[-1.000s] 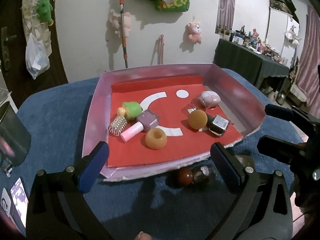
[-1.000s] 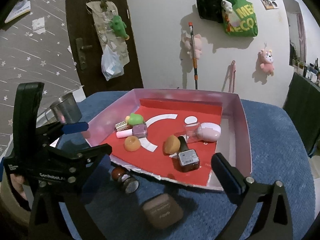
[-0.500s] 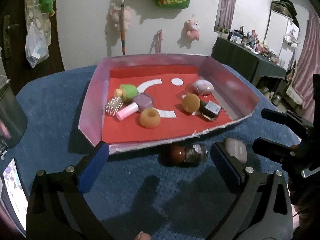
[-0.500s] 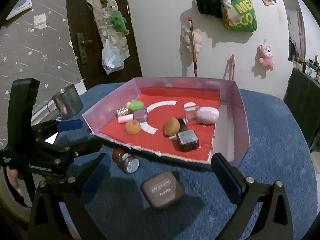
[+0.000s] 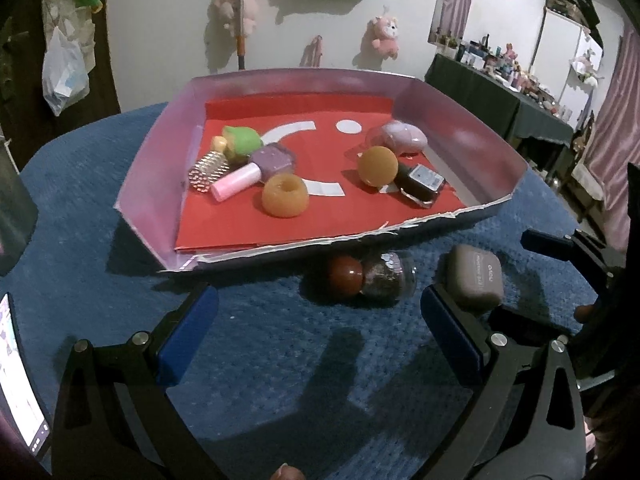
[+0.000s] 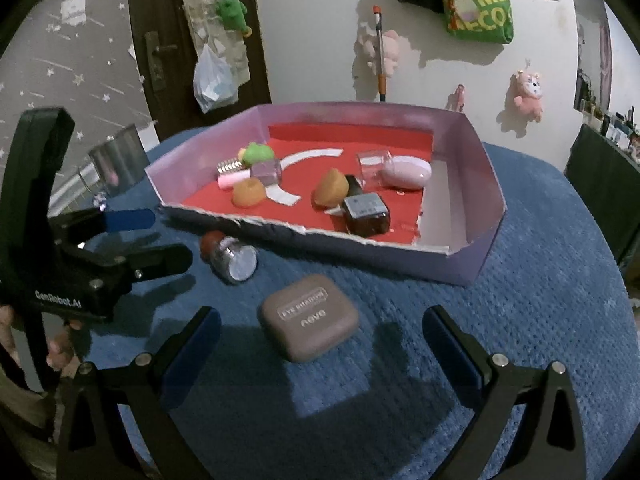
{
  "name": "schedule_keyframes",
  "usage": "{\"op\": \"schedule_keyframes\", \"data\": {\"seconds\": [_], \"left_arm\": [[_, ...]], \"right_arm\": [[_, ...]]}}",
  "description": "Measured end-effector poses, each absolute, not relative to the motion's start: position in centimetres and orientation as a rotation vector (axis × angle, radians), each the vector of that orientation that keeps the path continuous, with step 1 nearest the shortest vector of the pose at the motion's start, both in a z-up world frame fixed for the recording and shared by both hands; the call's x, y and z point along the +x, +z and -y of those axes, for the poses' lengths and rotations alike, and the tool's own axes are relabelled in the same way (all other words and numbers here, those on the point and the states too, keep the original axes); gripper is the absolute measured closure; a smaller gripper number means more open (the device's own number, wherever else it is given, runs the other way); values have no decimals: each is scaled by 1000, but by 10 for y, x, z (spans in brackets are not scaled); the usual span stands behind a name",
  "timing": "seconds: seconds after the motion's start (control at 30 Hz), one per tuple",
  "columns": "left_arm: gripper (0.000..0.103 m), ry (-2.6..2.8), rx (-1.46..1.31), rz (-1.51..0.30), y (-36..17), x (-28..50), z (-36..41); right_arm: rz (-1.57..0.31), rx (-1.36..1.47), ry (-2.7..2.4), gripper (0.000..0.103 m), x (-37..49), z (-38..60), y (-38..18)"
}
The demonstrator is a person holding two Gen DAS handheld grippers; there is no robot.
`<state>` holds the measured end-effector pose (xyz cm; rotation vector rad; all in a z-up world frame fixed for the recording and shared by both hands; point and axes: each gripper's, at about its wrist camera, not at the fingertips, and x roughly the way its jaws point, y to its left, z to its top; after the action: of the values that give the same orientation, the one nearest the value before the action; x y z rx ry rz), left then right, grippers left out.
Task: Organize rigid objects
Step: 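Withdraw both open tools from the box toward the remaining table objects, then grasp the brown eye shadow case with the right tool while the left grasps the red-capped glass jar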
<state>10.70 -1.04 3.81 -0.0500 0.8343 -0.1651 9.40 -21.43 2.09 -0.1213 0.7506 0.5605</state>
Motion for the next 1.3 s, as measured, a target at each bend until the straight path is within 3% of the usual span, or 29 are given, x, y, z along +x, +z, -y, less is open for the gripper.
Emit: {"op": "schedule_keyframes", "data": {"seconds": [0.13,0.67,0.77,0.97,1.1,1.3], "left_arm": [[0,-170,-44,-849,34,114,19],[2,-123,-25,-905,17,133,27],[11,-131,-23,-924,14,134,28],[21,-134,-5,-916,14,132,31],[47,-146,-17,-902,18,130,30],[47,-150,-9,-891,18,127,29]], "right_arm": [[-762,-137,553,2,96,212,17],[-785,-245,535,37,101,190,8],[-797,-248,544,41,102,189,7],[-793,-262,539,41,101,186,6],[-794,-258,539,41,101,187,6],[-797,-249,534,41,102,186,6]]}}
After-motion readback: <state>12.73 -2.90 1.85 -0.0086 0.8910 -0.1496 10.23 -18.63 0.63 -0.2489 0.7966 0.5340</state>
